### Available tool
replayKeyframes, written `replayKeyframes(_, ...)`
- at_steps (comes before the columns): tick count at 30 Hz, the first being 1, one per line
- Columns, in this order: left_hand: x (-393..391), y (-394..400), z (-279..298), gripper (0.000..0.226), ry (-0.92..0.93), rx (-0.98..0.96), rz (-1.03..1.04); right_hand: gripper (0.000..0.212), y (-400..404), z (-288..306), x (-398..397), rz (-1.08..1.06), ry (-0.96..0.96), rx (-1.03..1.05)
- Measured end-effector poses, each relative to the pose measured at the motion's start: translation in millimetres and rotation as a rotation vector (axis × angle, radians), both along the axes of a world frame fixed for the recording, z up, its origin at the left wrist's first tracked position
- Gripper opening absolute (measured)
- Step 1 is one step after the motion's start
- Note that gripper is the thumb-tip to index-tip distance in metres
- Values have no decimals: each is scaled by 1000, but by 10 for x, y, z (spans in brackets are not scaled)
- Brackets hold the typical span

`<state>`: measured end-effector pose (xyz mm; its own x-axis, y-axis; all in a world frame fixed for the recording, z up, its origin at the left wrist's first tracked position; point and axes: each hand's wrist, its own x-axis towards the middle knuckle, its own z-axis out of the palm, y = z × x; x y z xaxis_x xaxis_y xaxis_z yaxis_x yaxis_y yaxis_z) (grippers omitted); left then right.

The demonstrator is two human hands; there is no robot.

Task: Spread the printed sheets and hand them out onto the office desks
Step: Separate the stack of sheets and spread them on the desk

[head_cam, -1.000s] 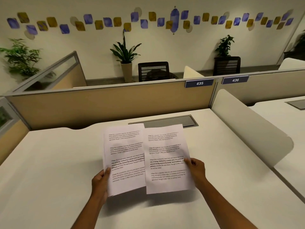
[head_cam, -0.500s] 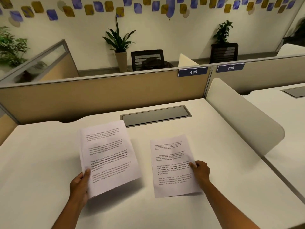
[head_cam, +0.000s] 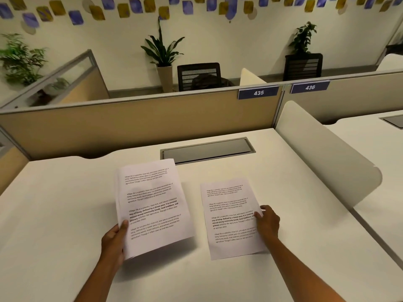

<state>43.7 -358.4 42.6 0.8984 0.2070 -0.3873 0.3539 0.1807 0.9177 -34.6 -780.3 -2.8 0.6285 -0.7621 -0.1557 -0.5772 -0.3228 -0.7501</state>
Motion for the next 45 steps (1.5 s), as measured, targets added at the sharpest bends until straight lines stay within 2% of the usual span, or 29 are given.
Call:
replayKeyframes(3, -1, -27, -2, 30, -2, -7, -14, 39, 56, 20, -6, 4, 103, -172)
replayKeyframes(6, -1, -74, -4, 32, -2, -20, -26, 35, 208, 99, 31, 37, -5, -240)
replayKeyframes(10, -18, -199, 17, 29, 5, -35, -52, 29, 512, 249, 162, 264, -278, -34)
replayKeyframes(15, -70, -426, 88, 19, -4, -70, -107, 43, 934, 525, 256, 440, -263, 332)
replayKeyframes(18, -90, -548, 133, 19, -17, -83, -141, 45, 1031, 560, 307, 428, -261, 434)
replayKeyframes(23, -139, -660, 179, 23, -44, -107, -184, 13, 1025, 506, 348, 374, -293, 459)
replayKeyframes(33, -196, -490, 97, 25, -57, -82, -212, 43, 1031, 334, 387, 384, -281, 330)
replayKeyframes(45, 159, 652, 89, 19, -72, -74, -150, 41, 1639, 332, 375, 197, -313, 375)
